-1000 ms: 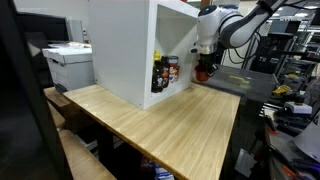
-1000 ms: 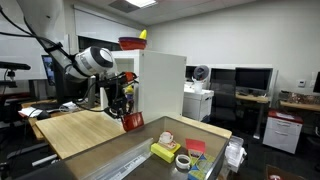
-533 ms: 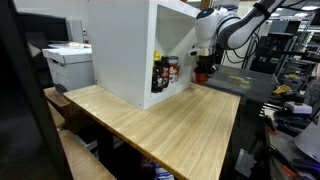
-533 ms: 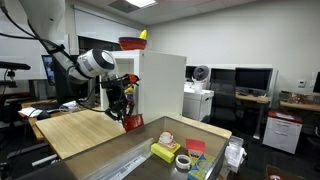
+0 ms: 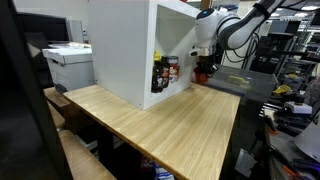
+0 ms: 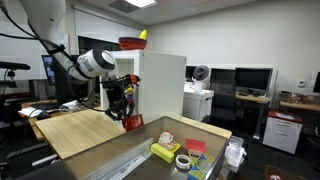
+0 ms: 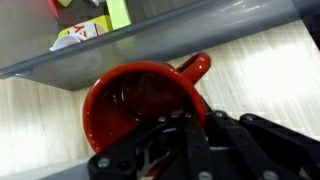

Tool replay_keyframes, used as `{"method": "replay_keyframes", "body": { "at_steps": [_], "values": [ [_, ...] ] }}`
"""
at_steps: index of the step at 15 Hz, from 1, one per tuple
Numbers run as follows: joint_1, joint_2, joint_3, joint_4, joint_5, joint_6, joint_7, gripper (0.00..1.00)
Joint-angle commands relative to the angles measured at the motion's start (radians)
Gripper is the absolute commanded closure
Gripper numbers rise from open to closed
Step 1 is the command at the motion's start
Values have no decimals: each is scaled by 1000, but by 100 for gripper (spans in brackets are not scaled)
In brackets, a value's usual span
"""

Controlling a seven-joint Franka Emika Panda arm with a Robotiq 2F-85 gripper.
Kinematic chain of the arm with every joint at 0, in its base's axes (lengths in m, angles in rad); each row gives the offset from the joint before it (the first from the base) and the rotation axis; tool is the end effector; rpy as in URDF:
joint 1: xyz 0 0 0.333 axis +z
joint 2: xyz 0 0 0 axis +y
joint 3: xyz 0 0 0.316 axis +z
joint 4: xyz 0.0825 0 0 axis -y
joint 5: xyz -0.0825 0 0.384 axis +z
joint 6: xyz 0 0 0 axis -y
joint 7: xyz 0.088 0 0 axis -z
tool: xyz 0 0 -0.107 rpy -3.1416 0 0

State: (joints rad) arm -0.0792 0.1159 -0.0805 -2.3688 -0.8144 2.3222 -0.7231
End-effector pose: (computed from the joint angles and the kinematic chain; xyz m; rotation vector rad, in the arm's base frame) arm 0.4840 -0.0916 0.2676 2.2115 1.4864 -0.5112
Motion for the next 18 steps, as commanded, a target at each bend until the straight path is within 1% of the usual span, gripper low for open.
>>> {"method": "replay_keyframes", "body": {
  "at_steps": [1,3,4,18],
  "values": [
    [-8,20,10,29,1,31,-63,98],
    [-2,19,4,31,-45,24,0,98],
    [-5,0,5,1,-9,-2,-3,94],
    [-6,0,4,1,-19,-2,0,94]
  ]
}}
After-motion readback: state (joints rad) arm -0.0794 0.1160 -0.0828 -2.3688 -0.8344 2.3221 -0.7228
